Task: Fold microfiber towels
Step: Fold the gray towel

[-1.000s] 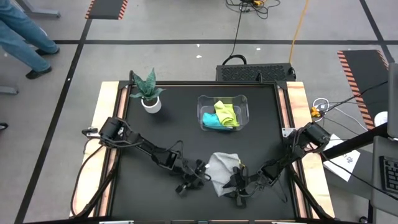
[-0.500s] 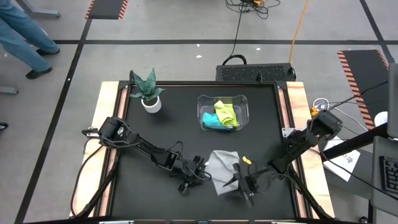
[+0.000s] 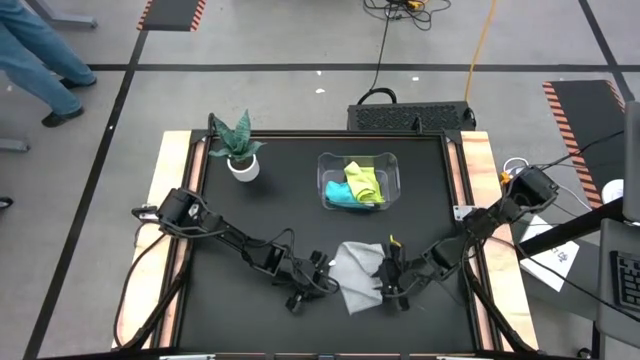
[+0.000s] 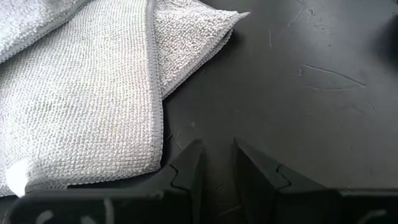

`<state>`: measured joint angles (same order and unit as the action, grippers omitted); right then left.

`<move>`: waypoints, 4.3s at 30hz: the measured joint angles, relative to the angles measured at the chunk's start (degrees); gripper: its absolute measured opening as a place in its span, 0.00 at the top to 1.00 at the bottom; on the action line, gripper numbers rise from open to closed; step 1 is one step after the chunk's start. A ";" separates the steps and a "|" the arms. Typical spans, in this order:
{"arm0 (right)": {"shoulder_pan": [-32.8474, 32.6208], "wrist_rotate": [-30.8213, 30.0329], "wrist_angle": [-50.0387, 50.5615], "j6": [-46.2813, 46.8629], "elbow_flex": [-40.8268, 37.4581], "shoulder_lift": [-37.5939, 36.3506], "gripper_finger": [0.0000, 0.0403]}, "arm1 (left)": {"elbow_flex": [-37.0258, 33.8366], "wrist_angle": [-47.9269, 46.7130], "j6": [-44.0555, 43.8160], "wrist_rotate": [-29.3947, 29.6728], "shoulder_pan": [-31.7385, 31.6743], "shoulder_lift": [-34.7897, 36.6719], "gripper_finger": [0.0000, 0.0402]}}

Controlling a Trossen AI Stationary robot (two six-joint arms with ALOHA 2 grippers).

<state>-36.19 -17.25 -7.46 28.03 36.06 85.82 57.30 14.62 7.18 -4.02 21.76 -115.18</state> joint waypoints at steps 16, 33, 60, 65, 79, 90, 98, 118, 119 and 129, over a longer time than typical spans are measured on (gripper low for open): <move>-4.60 -8.58 10.67 -0.87 0.06 0.02 0.64 | -0.09 0.08 0.17 -0.23 0.00 -0.04 0.77; -2.28 -19.03 15.57 -1.93 0.08 0.02 0.74 | -0.11 0.54 0.22 -0.91 -0.70 -0.11 0.77; -0.62 -17.20 25.33 -35.08 28.01 -29.50 1.00 | -0.42 -0.91 3.10 -0.99 3.19 6.06 0.77; -0.50 -17.30 30.84 -34.32 37.99 -23.70 1.00 | -0.28 -1.02 7.40 1.54 4.69 13.34 0.77; 1.96 -17.34 41.56 -27.09 51.75 -13.85 1.00 | -0.24 -11.95 7.41 7.54 6.49 20.77 0.77; 4.38 -17.21 42.51 -22.93 51.75 -11.76 1.00 | -0.11 -6.70 6.54 19.73 8.30 21.03 0.77; 5.27 -17.12 34.71 -27.38 51.78 -11.50 1.00 | -0.11 -3.31 13.84 35.90 15.16 21.03 0.77; 5.21 -17.20 30.38 -30.69 57.48 -6.17 1.00 | 4.99 22.81 31.14 70.37 19.32 1.11 0.26; 5.21 -17.19 29.83 -30.93 57.48 -5.94 1.00 | 6.20 23.52 33.07 73.42 19.25 0.67 0.25; 3.33 -17.14 29.25 -31.77 57.48 -4.35 1.00 | 10.58 21.49 38.18 92.80 16.15 -0.04 0.24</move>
<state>-32.86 -34.39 21.79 -3.73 93.54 81.47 67.88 36.11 45.36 88.78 37.91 -115.21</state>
